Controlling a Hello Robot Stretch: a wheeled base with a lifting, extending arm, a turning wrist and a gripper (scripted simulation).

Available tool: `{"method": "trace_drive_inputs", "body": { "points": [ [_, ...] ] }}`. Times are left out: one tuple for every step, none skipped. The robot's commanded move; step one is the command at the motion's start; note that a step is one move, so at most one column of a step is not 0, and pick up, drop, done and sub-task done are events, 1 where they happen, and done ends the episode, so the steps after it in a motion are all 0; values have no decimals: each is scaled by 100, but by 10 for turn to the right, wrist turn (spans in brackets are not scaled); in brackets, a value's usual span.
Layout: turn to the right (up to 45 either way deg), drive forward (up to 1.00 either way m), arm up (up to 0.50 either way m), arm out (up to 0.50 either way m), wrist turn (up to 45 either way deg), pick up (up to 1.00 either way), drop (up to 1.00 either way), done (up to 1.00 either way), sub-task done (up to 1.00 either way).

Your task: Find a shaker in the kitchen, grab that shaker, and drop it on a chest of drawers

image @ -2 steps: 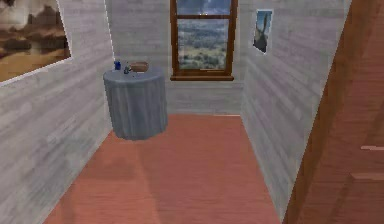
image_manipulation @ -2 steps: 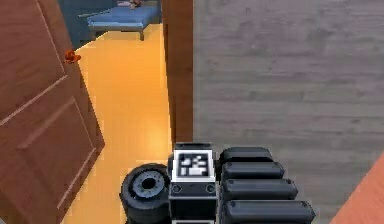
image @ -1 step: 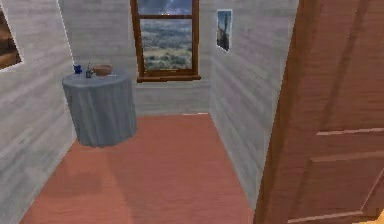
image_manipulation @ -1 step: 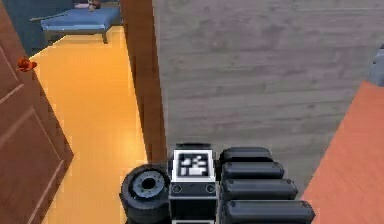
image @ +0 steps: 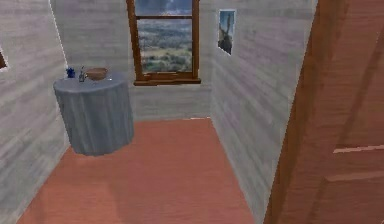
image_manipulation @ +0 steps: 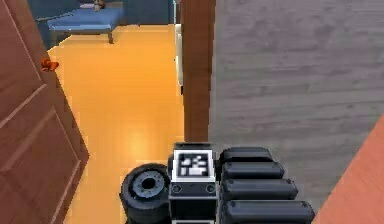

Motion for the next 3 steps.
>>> {"method": "trace_drive_inputs", "body": {
  "points": [
    [450, 0, 0, 0, 0, 0, 0, 0, 0],
    [90, 0, 0, 0, 0, 0, 0, 0, 0],
    [0, 60, 0, 0, 0, 0, 0, 0, 0]
  ]
}}
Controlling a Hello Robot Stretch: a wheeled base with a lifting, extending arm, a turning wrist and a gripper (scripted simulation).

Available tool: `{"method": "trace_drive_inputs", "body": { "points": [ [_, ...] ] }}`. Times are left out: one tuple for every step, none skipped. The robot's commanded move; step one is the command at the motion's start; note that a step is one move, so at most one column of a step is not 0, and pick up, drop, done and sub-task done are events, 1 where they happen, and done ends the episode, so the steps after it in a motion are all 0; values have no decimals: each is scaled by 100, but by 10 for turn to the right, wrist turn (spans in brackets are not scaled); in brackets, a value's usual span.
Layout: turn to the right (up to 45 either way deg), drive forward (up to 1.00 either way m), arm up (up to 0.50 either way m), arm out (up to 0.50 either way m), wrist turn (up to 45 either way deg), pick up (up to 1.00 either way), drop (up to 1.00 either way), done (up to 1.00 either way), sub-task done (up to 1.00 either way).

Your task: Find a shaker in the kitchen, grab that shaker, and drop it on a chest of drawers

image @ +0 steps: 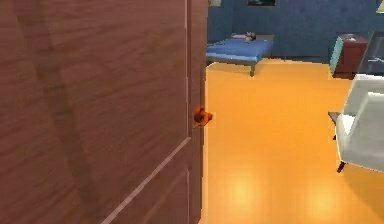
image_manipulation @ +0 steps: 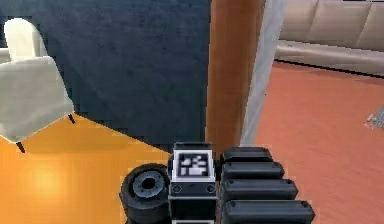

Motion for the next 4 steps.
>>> {"method": "trace_drive_inputs", "body": {
  "points": [
    [300, 0, 0, 0, 0, 0, 0, 0, 0],
    [0, 100, 0, 0, 0, 0, 0, 0, 0],
    [0, 100, 0, 0, 0, 0, 0, 0, 0],
    [0, 90, 0, 0, 0, 0, 0, 0, 0]
  ]
}}
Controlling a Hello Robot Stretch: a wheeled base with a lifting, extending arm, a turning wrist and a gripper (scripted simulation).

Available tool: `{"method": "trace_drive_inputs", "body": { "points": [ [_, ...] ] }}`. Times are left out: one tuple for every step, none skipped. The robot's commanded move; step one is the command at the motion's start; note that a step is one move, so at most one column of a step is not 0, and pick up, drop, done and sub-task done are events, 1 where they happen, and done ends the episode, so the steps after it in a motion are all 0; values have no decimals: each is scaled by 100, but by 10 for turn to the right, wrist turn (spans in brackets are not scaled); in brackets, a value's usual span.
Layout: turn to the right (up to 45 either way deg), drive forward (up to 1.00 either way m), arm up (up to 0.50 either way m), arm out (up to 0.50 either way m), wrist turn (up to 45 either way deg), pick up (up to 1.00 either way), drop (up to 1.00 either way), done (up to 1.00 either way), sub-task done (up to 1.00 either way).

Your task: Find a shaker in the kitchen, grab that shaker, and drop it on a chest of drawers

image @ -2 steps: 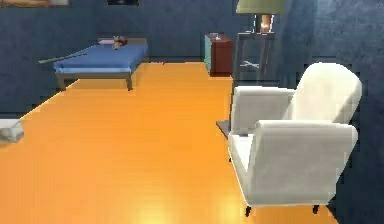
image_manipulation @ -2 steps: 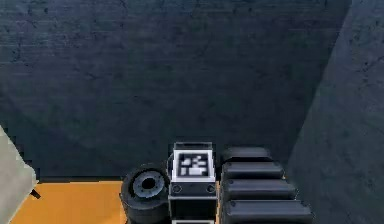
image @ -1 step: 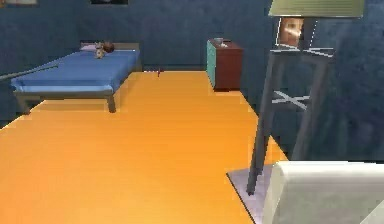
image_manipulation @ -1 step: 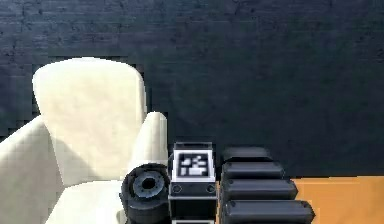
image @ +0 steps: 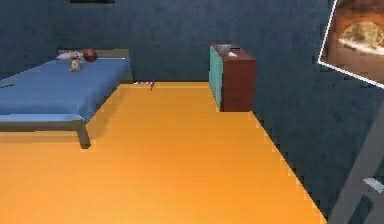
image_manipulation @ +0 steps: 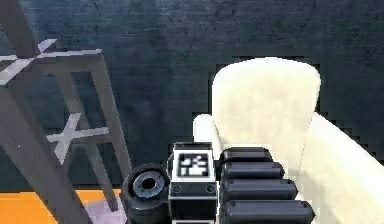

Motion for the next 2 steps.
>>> {"method": "trace_drive_inputs", "body": {
  "points": [
    [0, 100, 0, 0, 0, 0, 0, 0, 0],
    [0, 100, 0, 0, 0, 0, 0, 0, 0]
  ]
}}
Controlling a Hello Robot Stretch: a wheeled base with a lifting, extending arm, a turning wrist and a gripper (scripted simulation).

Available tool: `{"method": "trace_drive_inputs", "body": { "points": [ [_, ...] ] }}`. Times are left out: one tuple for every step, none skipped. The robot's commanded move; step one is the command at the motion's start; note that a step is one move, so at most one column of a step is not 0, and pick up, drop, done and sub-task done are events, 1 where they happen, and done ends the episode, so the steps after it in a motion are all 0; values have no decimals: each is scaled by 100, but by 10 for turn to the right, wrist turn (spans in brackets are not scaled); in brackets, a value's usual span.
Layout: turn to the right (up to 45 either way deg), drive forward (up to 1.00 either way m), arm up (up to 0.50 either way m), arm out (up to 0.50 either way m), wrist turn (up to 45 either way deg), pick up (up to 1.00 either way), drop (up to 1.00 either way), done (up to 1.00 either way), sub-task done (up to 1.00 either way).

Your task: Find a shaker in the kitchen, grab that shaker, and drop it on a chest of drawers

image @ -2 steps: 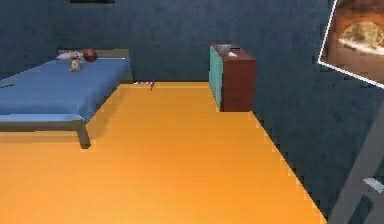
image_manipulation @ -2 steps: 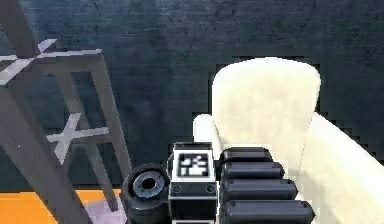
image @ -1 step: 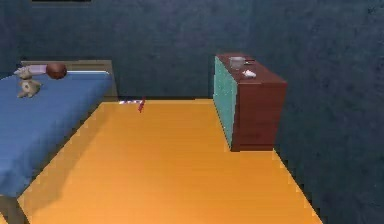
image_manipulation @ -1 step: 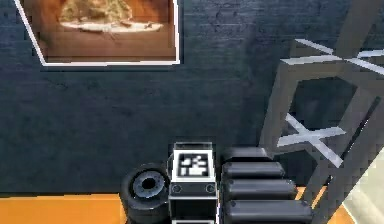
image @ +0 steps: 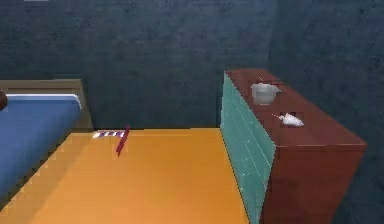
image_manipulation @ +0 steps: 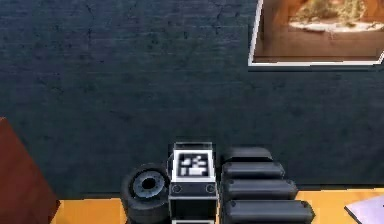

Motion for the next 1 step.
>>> {"method": "trace_drive_inputs", "body": {
  "points": [
    [0, 100, 0, 0, 0, 0, 0, 0, 0]
  ]
}}
